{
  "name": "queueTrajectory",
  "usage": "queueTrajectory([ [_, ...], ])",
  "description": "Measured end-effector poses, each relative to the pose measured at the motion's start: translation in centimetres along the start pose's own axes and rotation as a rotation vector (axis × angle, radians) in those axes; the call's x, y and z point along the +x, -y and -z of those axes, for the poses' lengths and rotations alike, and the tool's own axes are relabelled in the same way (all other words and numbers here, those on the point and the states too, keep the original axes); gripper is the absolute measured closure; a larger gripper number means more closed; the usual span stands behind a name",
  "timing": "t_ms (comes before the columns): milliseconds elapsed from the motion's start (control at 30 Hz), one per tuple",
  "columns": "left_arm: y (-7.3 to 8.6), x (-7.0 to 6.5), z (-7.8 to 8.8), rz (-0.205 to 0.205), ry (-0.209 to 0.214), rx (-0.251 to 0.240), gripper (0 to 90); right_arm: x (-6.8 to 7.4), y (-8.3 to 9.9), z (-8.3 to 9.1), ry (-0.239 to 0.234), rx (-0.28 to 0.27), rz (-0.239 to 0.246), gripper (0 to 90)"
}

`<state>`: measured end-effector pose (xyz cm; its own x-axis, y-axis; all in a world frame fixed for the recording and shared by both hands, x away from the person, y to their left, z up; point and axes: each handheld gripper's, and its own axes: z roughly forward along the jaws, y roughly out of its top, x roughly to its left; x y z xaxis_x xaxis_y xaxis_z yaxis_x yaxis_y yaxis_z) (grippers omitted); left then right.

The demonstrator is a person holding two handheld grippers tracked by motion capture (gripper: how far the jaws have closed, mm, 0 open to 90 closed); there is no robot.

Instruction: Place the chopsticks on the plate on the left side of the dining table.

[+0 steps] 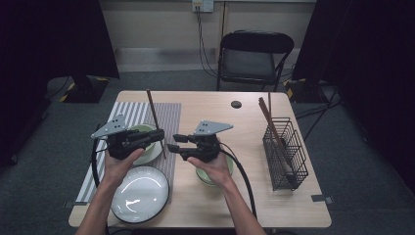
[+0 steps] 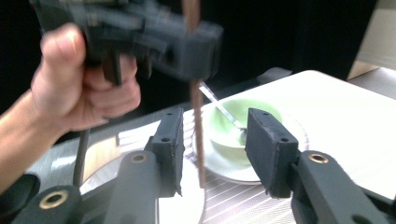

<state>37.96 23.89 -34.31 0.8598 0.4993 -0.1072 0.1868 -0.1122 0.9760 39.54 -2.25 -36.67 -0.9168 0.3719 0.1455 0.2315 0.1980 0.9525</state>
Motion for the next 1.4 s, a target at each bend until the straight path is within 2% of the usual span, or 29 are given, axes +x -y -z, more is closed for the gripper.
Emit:
queueTrajectory([
  [33,-0.1,-0.1,0.0,-0.006,-0.011,0.006,85.4,0.3,0.1,-0.5,-0.005,0.016,0.014,58.5],
  [100,-0.2,-0.3,-0.1,-0.007,-0.004,0.014,85.4,0.7,0.4,-1.5,-0.022,0.036,0.025,60.3],
  [267,-0.2,-0.5,-0.3,0.003,0.017,0.003,85.3,0.7,0.9,-2.9,-0.055,0.031,0.037,68.5],
  [433,-0.2,-0.7,-0.4,0.006,0.033,0.017,85.4,0.6,1.1,-3.0,-0.05,0.022,0.045,74.7],
  [567,-0.1,-0.7,-0.5,0.005,0.034,0.01,85.3,0.7,1.0,-2.8,-0.057,0.012,0.054,85.4],
  [633,0.0,-0.6,-0.5,0.01,0.032,0.01,85.0,0.7,1.0,-2.8,-0.049,0.02,0.06,85.9],
  [733,0.3,-0.4,-0.6,0.024,0.033,0.011,78.5,0.6,1.0,-2.7,-0.053,0.021,0.051,86.1],
  [767,0.4,-0.4,-0.7,0.016,0.03,0.015,78.4,0.6,1.0,-2.7,-0.051,0.022,0.053,86.1],
  [833,0.4,-0.4,-0.8,0.029,0.046,0.002,84.5,0.6,1.0,-2.7,-0.05,0.022,0.053,85.5],
  [900,0.4,-0.5,-0.8,0.013,0.032,0.015,85.3,0.5,1.1,-2.7,-0.051,0.009,0.043,79.9],
  [967,0.4,-0.7,-0.9,0.007,0.039,0.022,85.2,0.6,1.2,-2.6,-0.053,-0.002,0.053,85.3],
  [1067,0.5,-0.5,-1.0,0.01,0.034,0.023,85.1,0.5,1.4,-2.6,-0.048,-0.006,0.04,86.0],
  [1133,0.6,-0.5,-1.0,0.02,0.032,0.019,83.4,0.5,1.4,-2.4,-0.035,0.008,0.044,86.2],
  [1167,0.6,-0.4,-1.0,0.011,0.025,0.018,80.1,0.5,1.3,-2.4,-0.034,0.013,0.046,86.3],
  [1267,0.6,0.0,-0.8,0.037,0.037,0.026,67.5,0.7,1.3,-2.2,-0.042,0.022,0.051,86.3],
  [1333,0.6,-0.1,-0.7,0.022,0.03,0.024,63.6,0.9,1.4,-2.2,-0.046,0.035,0.051,86.3],
  [1400,0.5,-0.1,-0.6,0.024,0.023,0.019,61.0,1.2,1.6,-2.4,-0.054,0.052,0.054,86.3],
])
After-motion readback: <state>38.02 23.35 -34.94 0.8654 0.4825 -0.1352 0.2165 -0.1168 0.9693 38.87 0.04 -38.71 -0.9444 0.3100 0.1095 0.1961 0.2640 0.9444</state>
